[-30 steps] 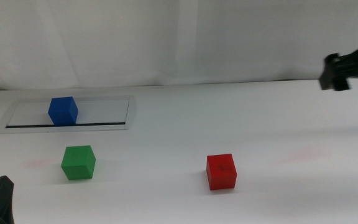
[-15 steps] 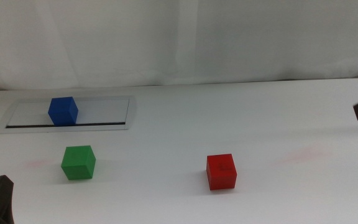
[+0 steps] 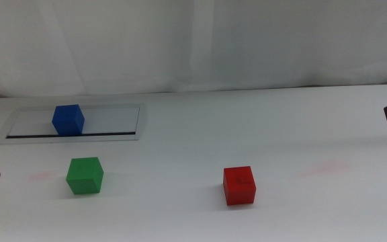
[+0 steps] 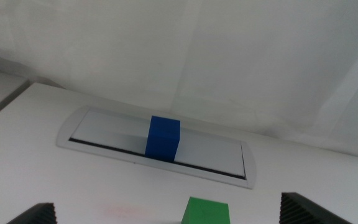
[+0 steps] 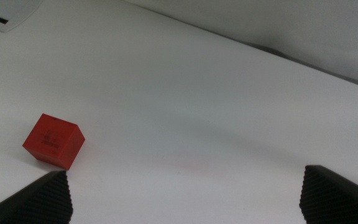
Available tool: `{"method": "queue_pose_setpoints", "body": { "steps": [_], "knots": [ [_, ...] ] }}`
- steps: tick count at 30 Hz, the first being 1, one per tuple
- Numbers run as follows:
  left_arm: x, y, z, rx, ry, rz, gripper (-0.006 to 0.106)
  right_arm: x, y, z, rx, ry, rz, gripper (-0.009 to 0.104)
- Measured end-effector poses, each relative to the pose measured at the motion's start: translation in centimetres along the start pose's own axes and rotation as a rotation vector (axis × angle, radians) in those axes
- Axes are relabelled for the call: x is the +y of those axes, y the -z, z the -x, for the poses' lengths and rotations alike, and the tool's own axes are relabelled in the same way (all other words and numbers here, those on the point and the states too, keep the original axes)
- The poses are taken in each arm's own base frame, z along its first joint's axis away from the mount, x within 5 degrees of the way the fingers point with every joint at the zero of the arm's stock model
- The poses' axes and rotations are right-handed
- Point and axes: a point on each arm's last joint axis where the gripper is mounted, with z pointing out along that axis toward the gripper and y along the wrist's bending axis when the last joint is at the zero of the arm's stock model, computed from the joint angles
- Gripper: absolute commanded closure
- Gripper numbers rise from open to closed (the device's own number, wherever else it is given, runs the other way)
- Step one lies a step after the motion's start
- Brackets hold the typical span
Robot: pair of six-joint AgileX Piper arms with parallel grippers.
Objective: Stack red cubes first, then green, then blue cubes in a specific spot.
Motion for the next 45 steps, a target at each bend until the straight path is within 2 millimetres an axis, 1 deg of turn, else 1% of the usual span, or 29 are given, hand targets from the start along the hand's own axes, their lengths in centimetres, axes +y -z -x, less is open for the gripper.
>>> {"method": "queue_pose_setpoints", "body": {
  "steps": [6,9,11,12,13,15,19,24,25,28,30,34,40,45],
  "knots": [
    [-0.9,-1.3,3.2,0.067,-0.003,0.007,0.011,0.0,0.0,0.1,-0.008,0.000,-0.004,-0.008],
    [-1.2,-2.5,4.4,0.162,-0.016,0.025,0.011,0.0,0.0,0.1,-0.010,0.000,-0.005,-0.008],
    [-1.4,-3.8,5.1,0.249,-0.032,0.034,0.011,-0.1,0.0,0.2,-0.018,0.000,-0.008,-0.008],
    [-1.7,-5.4,5.6,0.333,-0.041,0.031,0.011,-0.1,0.0,0.2,-0.024,0.000,-0.010,-0.008],
    [-1.9,-6.2,5.9,0.368,-0.045,0.025,0.011,-0.1,0.0,0.2,-0.027,-0.001,-0.010,-0.008],
    [-2.3,-7.8,6.6,0.419,-0.048,0.012,0.011,-0.1,0.0,0.3,-0.031,-0.004,-0.007,-0.008],
    [-3.2,-11.2,7.3,0.501,-0.078,-0.013,0.011,-0.1,0.0,0.3,-0.034,-0.005,-0.008,-0.008],
    [-5.5,-15.0,6.3,0.605,-0.129,-0.056,0.011,-0.1,0.0,0.3,-0.034,-0.005,-0.007,-0.008],
    [-6.3,-16.3,5.6,0.650,-0.148,-0.048,0.011,-0.1,0.0,0.3,-0.034,-0.005,-0.007,-0.008],
    [-7.0,-18.1,4.0,0.724,-0.196,-0.011,0.011,-0.1,0.0,0.3,-0.034,-0.007,-0.007,-0.008],
    [-7.3,-19.0,3.0,0.757,-0.215,0.020,0.011,-0.1,0.0,0.3,-0.034,-0.007,-0.007,-0.008],
    [-7.1,-20.6,1.1,0.819,-0.242,0.072,0.011,-0.1,0.0,0.3,-0.035,-0.007,-0.007,-0.008],
    [-6.9,-22.4,-1.1,0.884,-0.236,0.099,0.011,0.0,0.0,0.3,-0.038,-0.014,-0.002,-0.008],
    [-7.3,-23.3,-2.2,0.889,-0.234,0.084,0.011,0.0,0.0,0.4,-0.045,-0.017,-0.001,-0.008]
  ]
}}
